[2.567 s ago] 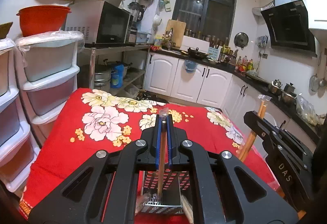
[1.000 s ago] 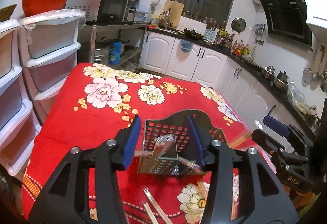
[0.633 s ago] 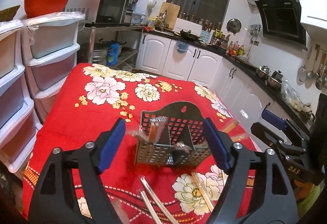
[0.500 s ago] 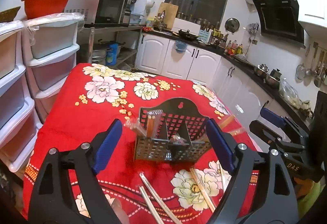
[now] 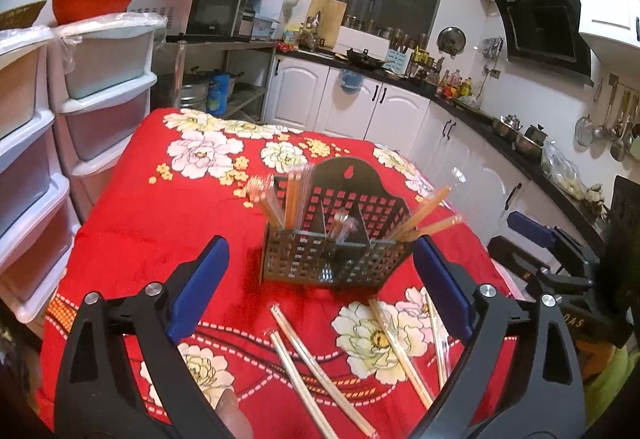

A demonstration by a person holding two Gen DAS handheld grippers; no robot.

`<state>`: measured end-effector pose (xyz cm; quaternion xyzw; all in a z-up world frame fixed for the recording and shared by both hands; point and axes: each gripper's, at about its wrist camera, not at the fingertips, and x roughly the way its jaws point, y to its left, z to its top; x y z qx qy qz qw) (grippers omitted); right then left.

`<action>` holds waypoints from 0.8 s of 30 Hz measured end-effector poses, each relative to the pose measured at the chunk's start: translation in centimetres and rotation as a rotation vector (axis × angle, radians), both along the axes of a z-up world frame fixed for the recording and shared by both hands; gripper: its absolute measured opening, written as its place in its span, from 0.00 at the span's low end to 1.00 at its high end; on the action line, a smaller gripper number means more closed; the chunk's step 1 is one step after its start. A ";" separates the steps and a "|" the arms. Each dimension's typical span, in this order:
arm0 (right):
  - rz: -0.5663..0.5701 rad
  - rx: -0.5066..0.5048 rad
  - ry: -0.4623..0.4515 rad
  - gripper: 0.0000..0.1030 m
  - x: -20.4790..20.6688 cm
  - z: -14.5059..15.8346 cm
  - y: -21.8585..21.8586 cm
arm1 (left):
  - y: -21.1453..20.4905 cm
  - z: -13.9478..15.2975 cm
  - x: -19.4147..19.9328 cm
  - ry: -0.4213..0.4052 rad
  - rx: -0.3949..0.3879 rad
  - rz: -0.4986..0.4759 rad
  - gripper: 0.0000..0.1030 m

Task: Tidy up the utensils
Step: 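Withdraw both open tools from the caddy toward the remaining bundles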

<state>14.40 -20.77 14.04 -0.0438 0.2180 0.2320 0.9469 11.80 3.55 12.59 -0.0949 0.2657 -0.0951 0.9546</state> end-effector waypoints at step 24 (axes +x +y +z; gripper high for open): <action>-0.017 -0.018 0.182 0.76 -0.8 -6.1 -1.9 | 1.4 -8.7 -1.6 0.200 -0.021 0.020 0.82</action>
